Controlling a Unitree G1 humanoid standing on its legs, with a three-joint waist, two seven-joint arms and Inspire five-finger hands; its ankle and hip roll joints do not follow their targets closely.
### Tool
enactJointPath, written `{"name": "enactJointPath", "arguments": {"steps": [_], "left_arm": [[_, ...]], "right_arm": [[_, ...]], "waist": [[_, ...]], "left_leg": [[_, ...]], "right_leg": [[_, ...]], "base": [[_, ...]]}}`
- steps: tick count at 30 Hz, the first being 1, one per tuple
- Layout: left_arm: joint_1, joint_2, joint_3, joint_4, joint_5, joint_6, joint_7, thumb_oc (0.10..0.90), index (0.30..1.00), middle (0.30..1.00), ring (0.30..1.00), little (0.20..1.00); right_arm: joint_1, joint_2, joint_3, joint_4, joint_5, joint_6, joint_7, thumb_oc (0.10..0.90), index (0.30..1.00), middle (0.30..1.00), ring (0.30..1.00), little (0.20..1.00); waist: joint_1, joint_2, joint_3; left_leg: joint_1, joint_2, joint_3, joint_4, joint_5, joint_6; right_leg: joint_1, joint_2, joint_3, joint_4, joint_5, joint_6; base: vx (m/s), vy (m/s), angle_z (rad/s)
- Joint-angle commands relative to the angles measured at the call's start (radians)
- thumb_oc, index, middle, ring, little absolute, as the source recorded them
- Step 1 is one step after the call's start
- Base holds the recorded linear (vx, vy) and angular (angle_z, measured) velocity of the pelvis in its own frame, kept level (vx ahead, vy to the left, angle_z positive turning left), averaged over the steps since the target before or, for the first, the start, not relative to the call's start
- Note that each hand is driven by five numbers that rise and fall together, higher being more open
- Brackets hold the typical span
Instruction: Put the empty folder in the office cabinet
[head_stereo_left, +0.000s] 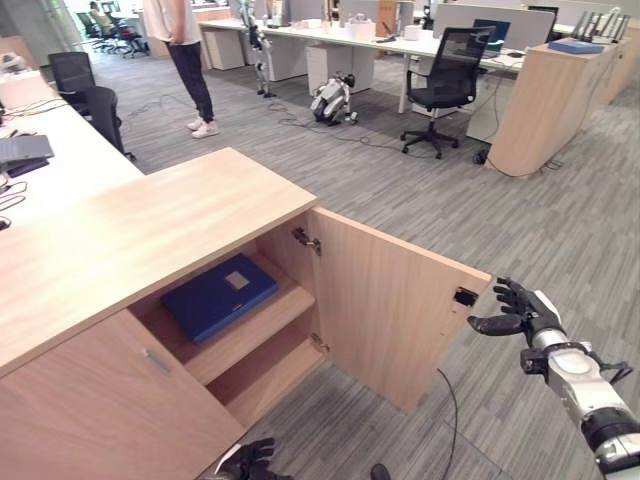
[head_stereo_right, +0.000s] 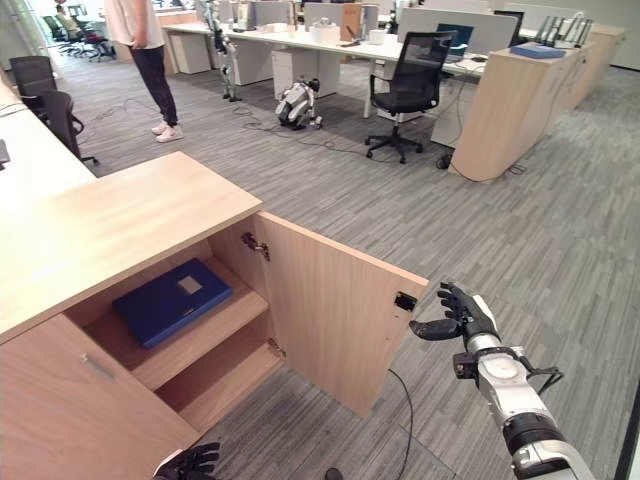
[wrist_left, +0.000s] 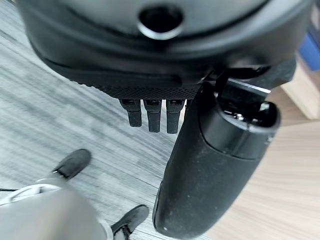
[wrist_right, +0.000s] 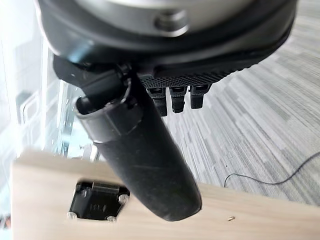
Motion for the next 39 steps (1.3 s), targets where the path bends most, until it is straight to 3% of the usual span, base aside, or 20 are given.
{"name": "enactJointPath", "arguments": {"steps": [1,8,16,28,30,31,32,33,36,39], "left_arm": [[-0.084,0.048,0.017,0.010,0.024,-0.043,0.033,0.800,0.900,0.900,0.900,0.900],[-0.086,0.046,0.037,0.035,0.031,-0.035,0.063,0.800,0.900,0.900,0.900,0.900],[-0.096,0.049,0.056,0.049,0.040,-0.029,0.085,0.800,0.900,0.900,0.900,0.900],[-0.123,0.043,0.084,0.012,-0.006,-0.040,0.123,0.800,0.900,0.900,0.900,0.900],[-0.144,0.029,0.070,-0.007,-0.025,-0.041,0.128,0.800,0.900,0.900,0.900,0.900],[-0.140,0.026,0.061,-0.027,-0.012,-0.040,0.123,0.800,0.900,0.900,0.900,0.900],[-0.140,0.026,0.062,-0.027,-0.011,-0.040,0.123,0.800,0.900,0.900,0.900,0.900],[-0.126,0.034,0.057,-0.041,0.002,-0.037,0.118,0.800,0.900,0.900,0.900,0.900],[-0.108,0.041,0.049,-0.042,0.032,-0.030,0.110,0.800,0.900,0.900,0.900,0.900],[-0.105,0.042,0.050,-0.042,0.052,-0.023,0.109,0.800,0.900,0.900,0.900,0.900]], "right_arm": [[-0.156,-0.002,0.024,-0.105,-0.002,-0.075,0.003,0.800,0.900,0.900,0.900,0.900],[-0.126,0.090,0.090,-0.209,0.054,-0.074,0.045,0.800,0.900,0.900,0.900,0.900],[-0.088,0.131,0.166,-0.330,0.038,-0.073,0.082,0.800,0.900,0.900,0.900,0.900],[0.035,0.213,0.200,-0.478,0.051,-0.088,0.110,0.800,0.900,0.900,0.900,0.900],[0.044,0.212,0.195,-0.486,0.060,-0.098,0.102,0.800,0.900,0.900,0.900,0.900],[0.057,0.216,0.193,-0.478,0.059,-0.097,0.098,0.800,0.900,0.900,0.900,0.900],[0.057,0.217,0.194,-0.478,0.059,-0.098,0.098,0.800,0.900,0.900,0.900,0.900],[0.069,0.232,0.191,-0.466,0.064,-0.094,0.093,0.800,0.900,0.900,0.900,0.900],[0.089,0.257,0.189,-0.468,0.066,-0.085,0.097,0.800,0.900,0.900,0.900,0.900],[0.098,0.270,0.188,-0.475,0.055,-0.077,0.099,0.800,0.900,0.900,0.900,0.900]], "waist": [[0.014,-0.026,0.014],[0.039,-0.038,0.012],[0.057,-0.048,0.013],[0.093,-0.036,0.048],[0.090,-0.038,0.079],[0.059,-0.038,0.076],[0.059,-0.037,0.077],[0.049,-0.036,0.064],[0.052,-0.032,0.054],[0.053,-0.032,0.047]], "left_leg": [[-0.004,-0.020,0.032,-0.001,-0.034,-0.003],[0.001,-0.011,0.007,-0.001,-0.028,-0.008],[-0.013,0.001,-0.026,-0.001,-0.012,-0.015],[-0.084,0.012,-0.114,0.019,0.037,-0.037],[-0.159,0.028,-0.050,0.111,0.032,-0.043],[-0.144,0.065,0.139,0.147,0.000,-0.029],[-0.144,0.066,0.139,0.150,-0.002,-0.029],[-0.125,0.084,0.235,0.172,-0.032,-0.034],[-0.126,0.085,0.274,0.165,-0.029,-0.022],[-0.113,0.055,0.236,0.108,-0.016,-0.007]], "right_leg": [[0.103,-0.005,-0.005,0.017,-0.207,0.090],[0.118,-0.001,-0.025,0.017,-0.216,0.078],[0.121,0.008,-0.035,0.014,-0.223,0.071],[0.138,-0.008,-0.113,0.003,-0.248,0.061],[0.136,-0.037,-0.175,0.003,-0.253,0.058],[0.141,-0.056,-0.250,0.006,-0.260,0.055],[0.143,-0.056,-0.250,0.006,-0.261,0.055],[0.172,-0.061,-0.296,0.010,-0.283,0.048],[0.204,-0.061,-0.371,0.033,-0.296,0.038],[0.201,-0.074,-0.411,0.087,-0.305,0.041]], "base": [[0.02,-0.007,0.19],[0.02,-0.030,0.14],[-0.01,-0.051,0.04],[-0.02,-0.056,0.19],[-0.18,0.042,0.71],[-0.13,0.057,0.93],[0.05,0.084,1.18],[0.13,0.070,1.11],[0.13,0.115,1.02],[0.10,0.113,1.48]]}}
